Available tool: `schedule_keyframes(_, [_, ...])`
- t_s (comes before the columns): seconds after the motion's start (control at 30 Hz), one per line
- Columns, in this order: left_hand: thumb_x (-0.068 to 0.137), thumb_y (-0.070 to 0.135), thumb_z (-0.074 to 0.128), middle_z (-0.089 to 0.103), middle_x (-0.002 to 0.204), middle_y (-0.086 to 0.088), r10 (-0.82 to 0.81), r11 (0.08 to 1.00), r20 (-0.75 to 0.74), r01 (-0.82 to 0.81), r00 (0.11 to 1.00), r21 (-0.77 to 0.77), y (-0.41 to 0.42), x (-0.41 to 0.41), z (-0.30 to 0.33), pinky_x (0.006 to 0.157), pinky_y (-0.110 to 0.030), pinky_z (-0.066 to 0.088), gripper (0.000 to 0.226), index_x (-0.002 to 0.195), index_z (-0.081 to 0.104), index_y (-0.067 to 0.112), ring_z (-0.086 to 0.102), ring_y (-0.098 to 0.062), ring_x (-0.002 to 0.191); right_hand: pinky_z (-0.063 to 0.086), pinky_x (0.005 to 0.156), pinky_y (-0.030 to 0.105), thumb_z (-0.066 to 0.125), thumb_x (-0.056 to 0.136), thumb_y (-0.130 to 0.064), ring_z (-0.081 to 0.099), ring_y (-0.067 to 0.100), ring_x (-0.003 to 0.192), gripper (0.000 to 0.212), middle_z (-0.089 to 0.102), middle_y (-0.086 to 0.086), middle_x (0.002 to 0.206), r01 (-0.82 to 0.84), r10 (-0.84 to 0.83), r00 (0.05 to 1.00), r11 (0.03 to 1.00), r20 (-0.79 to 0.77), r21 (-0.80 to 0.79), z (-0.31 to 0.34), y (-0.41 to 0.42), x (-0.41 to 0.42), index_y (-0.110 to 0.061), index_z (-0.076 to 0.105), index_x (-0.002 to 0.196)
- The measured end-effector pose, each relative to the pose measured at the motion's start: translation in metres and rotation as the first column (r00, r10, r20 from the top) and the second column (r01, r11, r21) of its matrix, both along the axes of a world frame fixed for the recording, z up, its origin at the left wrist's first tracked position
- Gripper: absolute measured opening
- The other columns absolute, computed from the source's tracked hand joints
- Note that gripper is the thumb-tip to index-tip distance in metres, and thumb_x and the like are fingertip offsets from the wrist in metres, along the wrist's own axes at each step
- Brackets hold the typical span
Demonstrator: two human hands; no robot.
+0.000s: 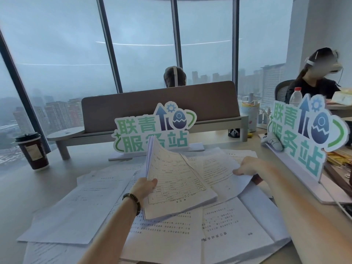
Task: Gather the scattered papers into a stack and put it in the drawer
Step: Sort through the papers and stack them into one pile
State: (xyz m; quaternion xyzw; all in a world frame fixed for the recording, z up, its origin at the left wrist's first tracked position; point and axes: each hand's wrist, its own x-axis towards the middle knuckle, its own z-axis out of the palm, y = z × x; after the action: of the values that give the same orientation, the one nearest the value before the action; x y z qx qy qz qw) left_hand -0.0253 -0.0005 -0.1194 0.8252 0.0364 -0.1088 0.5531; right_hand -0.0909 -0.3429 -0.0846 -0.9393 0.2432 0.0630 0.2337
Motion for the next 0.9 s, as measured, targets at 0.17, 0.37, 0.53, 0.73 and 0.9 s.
schedule_keyframes(0.17, [0.097,0.021,0.052,0.068,0.096,-0.014,-0.004,1.0,0.006,0.004,1.0,-0.002,0.0,-0.003,0.002,0.092,-0.049,0.054,0.018,0.086,0.06,0.008,0.067,-0.032,0.095,0.059,0.078,0.036,0.071,0.09,-0.031,0.07,0.028,0.088,0.033,0.073,0.016,0.101,-0.046,-0.063,0.977,0.869,0.203,0.492,0.007,-0.005,-0.001,-0.001,0.068,0.103])
schedule_keyframes(0.37, [0.097,0.022,0.053,0.068,0.104,-0.013,-0.01,1.0,0.011,0.01,1.0,0.012,0.0,-0.003,0.002,0.096,-0.047,0.052,0.023,0.105,0.06,0.002,0.065,-0.031,0.1,0.055,0.089,0.05,0.075,0.086,-0.028,0.069,0.036,0.086,0.038,0.072,0.025,0.104,-0.217,-0.103,0.909,0.711,0.404,0.669,0.033,0.019,-0.002,0.007,0.069,0.099])
schedule_keyframes(0.53, [0.095,0.026,0.055,0.068,0.112,-0.016,-0.019,0.999,-0.002,0.019,1.0,0.049,0.003,0.003,0.0,0.097,-0.049,0.052,0.039,0.122,0.058,-0.001,0.065,-0.032,0.103,0.056,0.087,0.049,0.077,0.083,-0.036,0.068,0.032,0.083,0.052,0.073,0.024,0.104,-0.274,-0.075,0.873,0.743,0.483,0.61,0.06,0.039,0.002,0.009,0.067,0.108])
schedule_keyframes(0.73, [0.098,0.026,0.051,0.054,0.127,-0.014,-0.011,0.997,0.016,0.009,1.0,0.075,-0.004,-0.008,0.007,0.101,-0.035,0.04,0.054,0.141,0.04,-0.005,0.052,-0.029,0.118,0.056,0.068,0.033,0.08,0.078,-0.043,0.065,0.018,0.064,0.042,0.071,0.007,0.078,-0.429,0.017,0.798,0.718,0.603,0.548,0.108,0.068,0.004,-0.004,0.068,0.086])
schedule_keyframes(0.9, [0.089,0.035,0.059,0.056,0.132,-0.016,-0.003,0.999,0.019,0.004,1.0,-0.054,-0.004,-0.006,0.005,0.105,-0.045,0.045,0.064,0.138,0.043,-0.003,0.055,-0.033,0.12,0.055,0.06,0.027,0.078,0.083,-0.026,0.066,0.017,0.063,0.021,0.069,0.004,0.078,-0.571,0.004,0.733,0.546,0.68,0.612,0.136,0.084,-0.006,-0.015,0.06,0.086])
